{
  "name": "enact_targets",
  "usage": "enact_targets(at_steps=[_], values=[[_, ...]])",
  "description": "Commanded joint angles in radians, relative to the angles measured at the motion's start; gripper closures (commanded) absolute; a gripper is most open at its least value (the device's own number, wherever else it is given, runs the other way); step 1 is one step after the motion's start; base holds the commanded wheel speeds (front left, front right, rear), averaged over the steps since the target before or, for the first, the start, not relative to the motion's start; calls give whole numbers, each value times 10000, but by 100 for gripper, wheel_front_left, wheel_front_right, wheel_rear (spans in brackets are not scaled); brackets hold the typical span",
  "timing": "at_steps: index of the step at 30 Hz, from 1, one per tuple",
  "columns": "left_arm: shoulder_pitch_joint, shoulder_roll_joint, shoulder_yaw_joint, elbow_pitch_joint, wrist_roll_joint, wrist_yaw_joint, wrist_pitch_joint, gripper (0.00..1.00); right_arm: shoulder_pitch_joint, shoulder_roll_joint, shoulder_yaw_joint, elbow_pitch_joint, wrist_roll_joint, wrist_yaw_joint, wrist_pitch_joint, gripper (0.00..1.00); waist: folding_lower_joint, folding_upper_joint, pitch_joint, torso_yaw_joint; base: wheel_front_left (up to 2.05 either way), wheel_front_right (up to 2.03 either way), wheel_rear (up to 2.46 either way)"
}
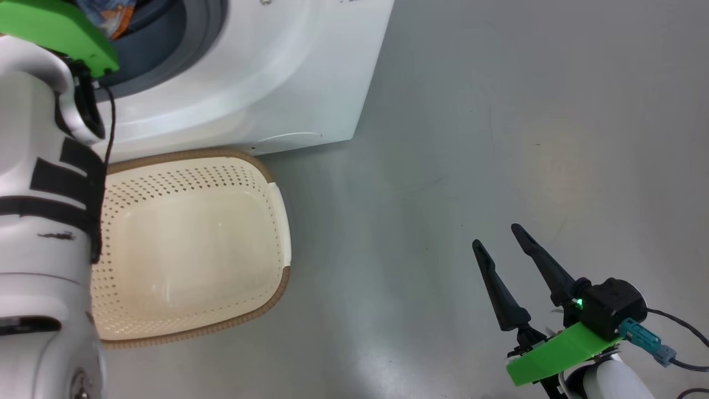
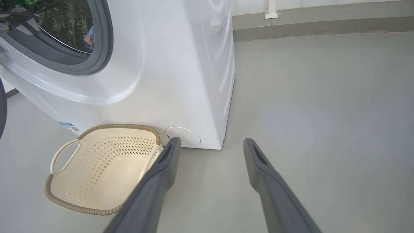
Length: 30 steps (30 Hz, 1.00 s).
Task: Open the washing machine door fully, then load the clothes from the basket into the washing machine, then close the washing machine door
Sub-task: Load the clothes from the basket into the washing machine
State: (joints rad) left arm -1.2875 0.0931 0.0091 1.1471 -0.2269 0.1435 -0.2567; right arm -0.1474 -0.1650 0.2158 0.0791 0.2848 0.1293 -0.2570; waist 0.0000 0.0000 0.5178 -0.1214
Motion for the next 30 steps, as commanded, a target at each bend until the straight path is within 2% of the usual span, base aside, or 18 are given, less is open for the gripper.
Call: enact_targets(at_steps=[1, 18, 30], values=[[154, 304, 21, -321, -9, -51, -51, 0, -26, -55, 196, -166, 29, 14, -48, 0, 0, 0, -10, 44, 0, 0, 0], [2136, -165, 164, -2185, -80, -428, -51, 0, 192, -37, -178, -195, -45, 14, -48, 0, 0, 0, -513, 588, 0, 0, 0], [4876, -381, -27, -3617, 63, -754, -51, 0, 556, -46, -533, -209, -121, 14, -48, 0, 0, 0, -1584, 938, 0, 0, 0]])
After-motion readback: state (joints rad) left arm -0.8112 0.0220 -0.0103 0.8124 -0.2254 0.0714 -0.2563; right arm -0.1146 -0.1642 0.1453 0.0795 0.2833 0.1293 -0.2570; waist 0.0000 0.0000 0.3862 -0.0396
